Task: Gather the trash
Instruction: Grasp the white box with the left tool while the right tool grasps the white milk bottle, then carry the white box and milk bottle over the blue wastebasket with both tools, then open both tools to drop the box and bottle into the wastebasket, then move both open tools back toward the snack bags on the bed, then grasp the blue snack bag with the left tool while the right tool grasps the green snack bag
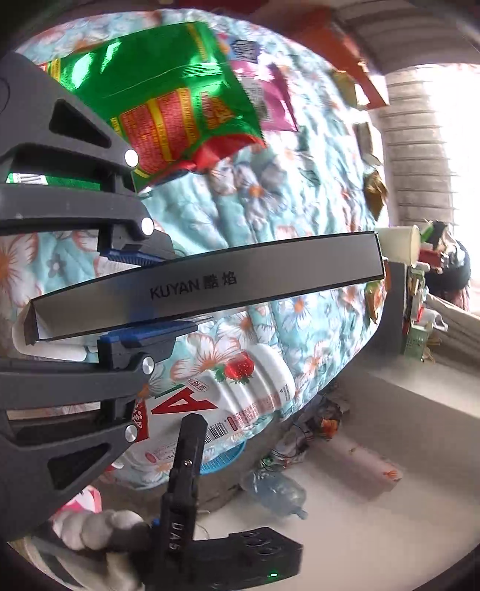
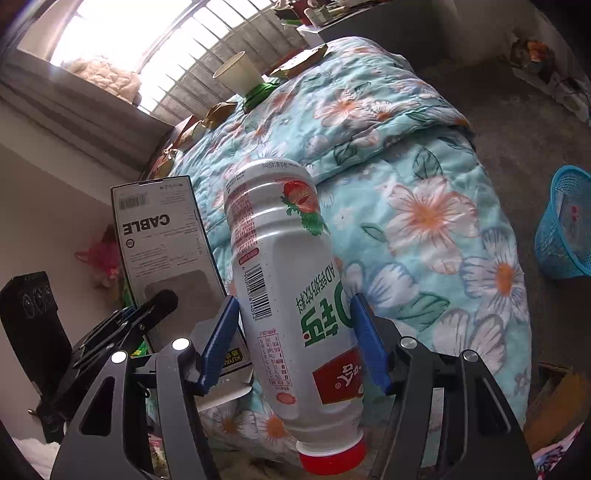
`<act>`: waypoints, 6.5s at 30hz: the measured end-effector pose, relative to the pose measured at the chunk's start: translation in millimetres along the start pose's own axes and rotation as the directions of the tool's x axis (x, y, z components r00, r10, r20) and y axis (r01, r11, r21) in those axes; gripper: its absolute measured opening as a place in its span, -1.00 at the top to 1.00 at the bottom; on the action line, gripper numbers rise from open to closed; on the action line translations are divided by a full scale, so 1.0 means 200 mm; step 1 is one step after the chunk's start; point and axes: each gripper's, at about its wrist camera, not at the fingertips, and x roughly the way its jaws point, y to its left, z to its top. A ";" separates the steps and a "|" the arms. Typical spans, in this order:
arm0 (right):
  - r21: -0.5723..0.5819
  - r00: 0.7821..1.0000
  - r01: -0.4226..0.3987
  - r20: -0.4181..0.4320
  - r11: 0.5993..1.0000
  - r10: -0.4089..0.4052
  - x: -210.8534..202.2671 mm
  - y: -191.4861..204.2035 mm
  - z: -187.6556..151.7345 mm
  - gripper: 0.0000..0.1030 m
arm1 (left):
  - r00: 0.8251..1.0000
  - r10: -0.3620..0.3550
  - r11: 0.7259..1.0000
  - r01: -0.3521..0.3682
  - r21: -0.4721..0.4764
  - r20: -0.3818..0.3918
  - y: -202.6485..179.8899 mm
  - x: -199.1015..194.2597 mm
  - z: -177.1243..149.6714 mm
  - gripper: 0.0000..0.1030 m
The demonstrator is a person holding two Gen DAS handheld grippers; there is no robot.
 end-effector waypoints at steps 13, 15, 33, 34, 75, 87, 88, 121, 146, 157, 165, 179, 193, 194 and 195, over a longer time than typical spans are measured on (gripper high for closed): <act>0.032 1.000 -0.030 -0.003 0.999 0.030 0.08 0.01 0.05 -0.17 | 1.000 -0.010 1.000 0.010 0.003 -0.005 -0.02 0.04 0.04 0.53; 0.039 0.999 -0.044 0.018 0.998 0.044 0.04 0.00 0.05 -0.16 | 1.000 -0.010 1.000 0.010 0.007 0.000 -0.03 0.03 0.03 0.53; 0.052 0.961 -0.180 0.224 0.982 0.165 -0.35 -0.07 -0.02 -0.13 | 0.995 0.008 0.996 -0.017 0.091 0.095 -0.23 -0.17 0.01 0.58; 0.055 0.955 -0.190 0.241 0.980 0.171 -0.39 -0.09 -0.03 -0.13 | 0.995 0.005 0.994 -0.016 0.105 0.102 -0.26 -0.18 0.02 0.58; 0.702 0.731 -0.002 0.487 0.712 -0.479 -0.77 -2.20 0.02 -0.17 | 0.915 -0.335 0.737 0.404 0.543 -0.225 -2.40 1.32 0.42 0.45; 0.815 0.799 -0.033 0.369 0.578 -0.474 -0.48 -2.43 -0.26 -0.27 | 0.923 -0.309 0.731 0.385 0.563 -0.229 -2.25 1.38 0.45 -0.35; 0.820 0.792 -0.043 0.377 0.571 -0.480 -0.49 -2.36 -0.32 -0.27 | 0.918 -0.322 0.729 0.396 0.559 -0.230 -2.22 1.35 0.46 -0.35; -0.161 0.729 0.394 0.655 0.905 -0.201 -0.46 0.25 -0.31 -0.87 | 0.908 -0.149 0.987 0.113 0.113 0.392 0.38 -0.84 0.26 -0.73; -0.131 0.972 -0.236 -0.028 0.963 0.235 0.42 0.69 -0.20 -0.43 | 0.983 0.152 0.950 -0.118 -0.290 0.099 1.11 -0.37 -0.21 -0.78; -0.081 0.952 -0.279 -0.151 0.957 0.265 0.57 0.66 -0.22 0.89 | 0.990 0.103 0.943 -0.066 -0.327 0.098 1.18 -0.38 -0.26 -0.78; -0.009 0.970 -0.239 0.032 0.971 0.239 0.21 0.36 -0.15 0.91 | 0.993 0.055 0.944 -0.017 -0.331 0.106 1.15 -0.33 -0.23 -0.78; 0.203 0.983 -0.124 0.161 0.971 0.091 -0.06 -0.15 -0.18 0.84 | 0.979 -0.187 0.843 0.200 -0.500 0.077 1.27 -0.08 -0.17 -0.22; 0.141 0.982 -0.190 0.042 0.972 0.186 0.08 -0.10 -0.13 -0.14 | 0.942 -0.323 0.814 0.324 -0.482 0.087 1.07 0.05 -0.13 -0.23; 0.148 0.979 -0.206 0.038 0.967 0.203 0.09 -0.10 -0.13 -0.14 | 0.942 -0.324 0.803 0.320 -0.503 0.082 1.07 0.07 -0.13 -0.22; 0.148 0.977 -0.214 0.038 0.966 0.211 0.11 -0.09 -0.14 -0.10 | 0.942 -0.326 0.796 0.318 -0.515 0.078 1.07 0.09 -0.13 -0.19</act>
